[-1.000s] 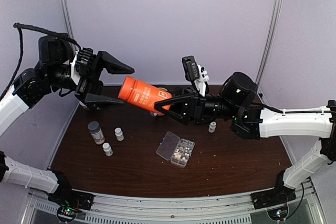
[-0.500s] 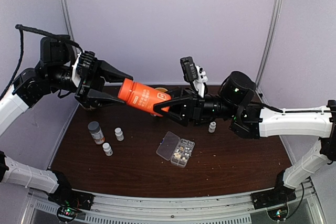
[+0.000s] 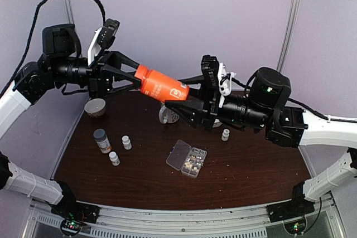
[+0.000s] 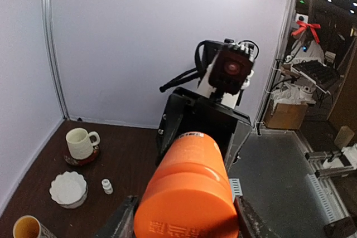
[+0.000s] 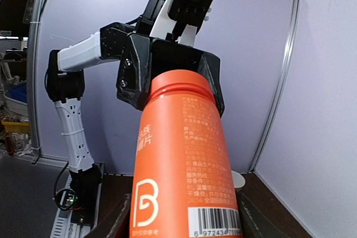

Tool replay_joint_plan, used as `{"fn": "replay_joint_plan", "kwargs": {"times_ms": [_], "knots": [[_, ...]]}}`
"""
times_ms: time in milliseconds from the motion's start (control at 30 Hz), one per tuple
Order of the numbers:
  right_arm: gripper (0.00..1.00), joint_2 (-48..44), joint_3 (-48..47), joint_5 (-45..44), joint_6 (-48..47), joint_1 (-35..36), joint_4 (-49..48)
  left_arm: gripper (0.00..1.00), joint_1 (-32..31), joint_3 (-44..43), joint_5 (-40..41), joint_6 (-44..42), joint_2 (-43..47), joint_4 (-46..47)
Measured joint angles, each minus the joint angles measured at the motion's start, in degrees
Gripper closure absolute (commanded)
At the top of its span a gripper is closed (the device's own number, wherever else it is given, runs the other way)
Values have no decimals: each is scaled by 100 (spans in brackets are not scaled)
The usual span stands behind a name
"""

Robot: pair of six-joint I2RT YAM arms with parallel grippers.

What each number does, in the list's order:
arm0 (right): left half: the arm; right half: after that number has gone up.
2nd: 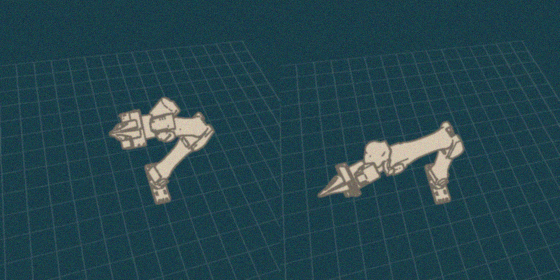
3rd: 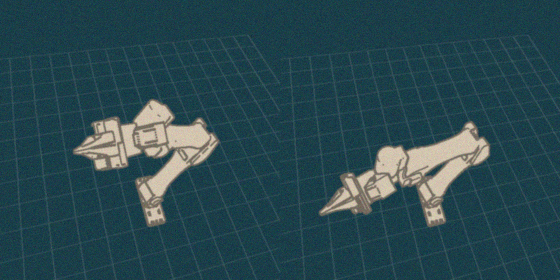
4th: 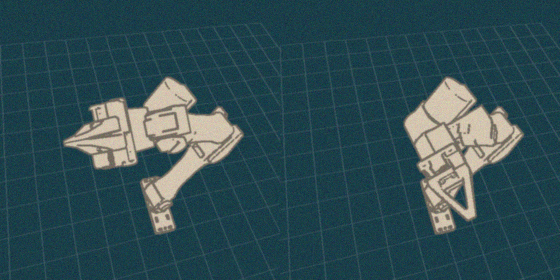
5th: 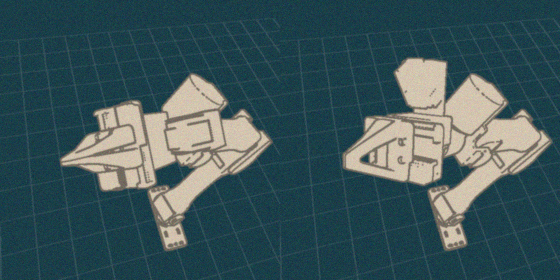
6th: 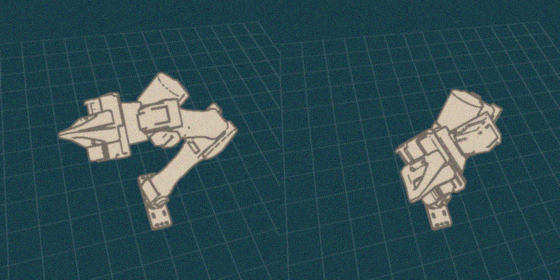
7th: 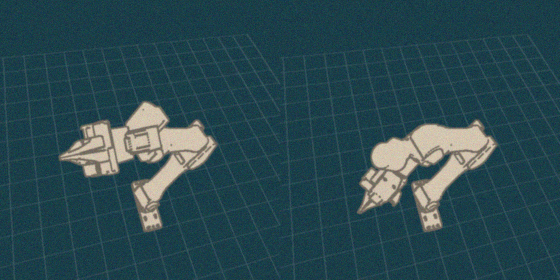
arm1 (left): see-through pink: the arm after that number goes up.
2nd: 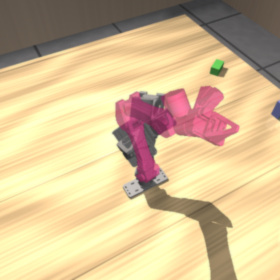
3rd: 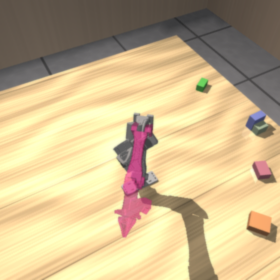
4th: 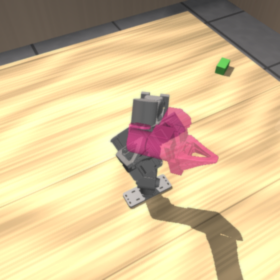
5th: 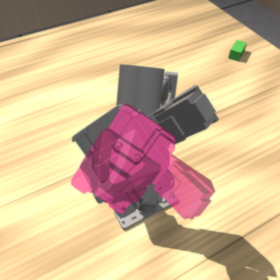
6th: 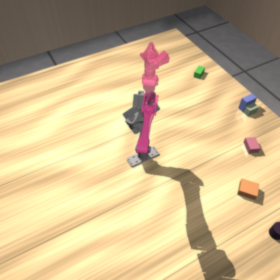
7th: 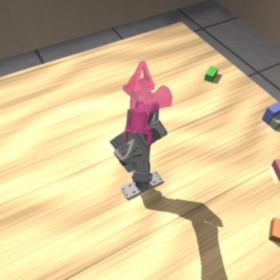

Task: Sort the pills into containers
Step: Unscrew the lid of the pill bottle from the pill bottle, then place the lid of the pill bottle at the center of the board.

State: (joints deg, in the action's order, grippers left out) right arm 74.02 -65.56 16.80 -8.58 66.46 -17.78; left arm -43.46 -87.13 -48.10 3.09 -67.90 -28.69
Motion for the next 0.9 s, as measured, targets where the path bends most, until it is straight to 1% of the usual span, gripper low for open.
{"fn": "replay_joint_plan", "kwargs": {"times_ms": [100, 167, 233, 333, 400, 533, 667, 800, 900], "knots": [[100, -66, 212, -581, -627, 131, -234, 90, -7, -260, 225, 841, -166, -297], [100, -138, 483, -1003, -992, 190, -417, 96, 2, -367, 398, 1471, -245, -470], [100, -168, 756, -1475, -1300, 201, -490, 97, 15, -446, 466, 2159, -262, -553], [100, -168, 1067, -2013, -1676, 210, -546, 96, 11, -514, 474, 2975, -258, -584], [100, -168, 1169, -2267, -1786, 221, -612, 95, 11, -546, 494, 3340, -260, -588], [100, -236, 1185, -2450, -1775, 232, -614, 94, 42, -566, 710, 3530, -227, -629], [100, -450, 1185, -2400, -1458, 201, -420, 95, 177, -544, 1049, 3464, -149, -776], [100, -726, 1344, -1956, -896, -7, -214, 95, 229, -380, 1379, 3274, -57, -866], [100, -935, 1709, -1475, -389, -284, -179, 95, 229, -173, 1558, 3086, -39, -881]]}}
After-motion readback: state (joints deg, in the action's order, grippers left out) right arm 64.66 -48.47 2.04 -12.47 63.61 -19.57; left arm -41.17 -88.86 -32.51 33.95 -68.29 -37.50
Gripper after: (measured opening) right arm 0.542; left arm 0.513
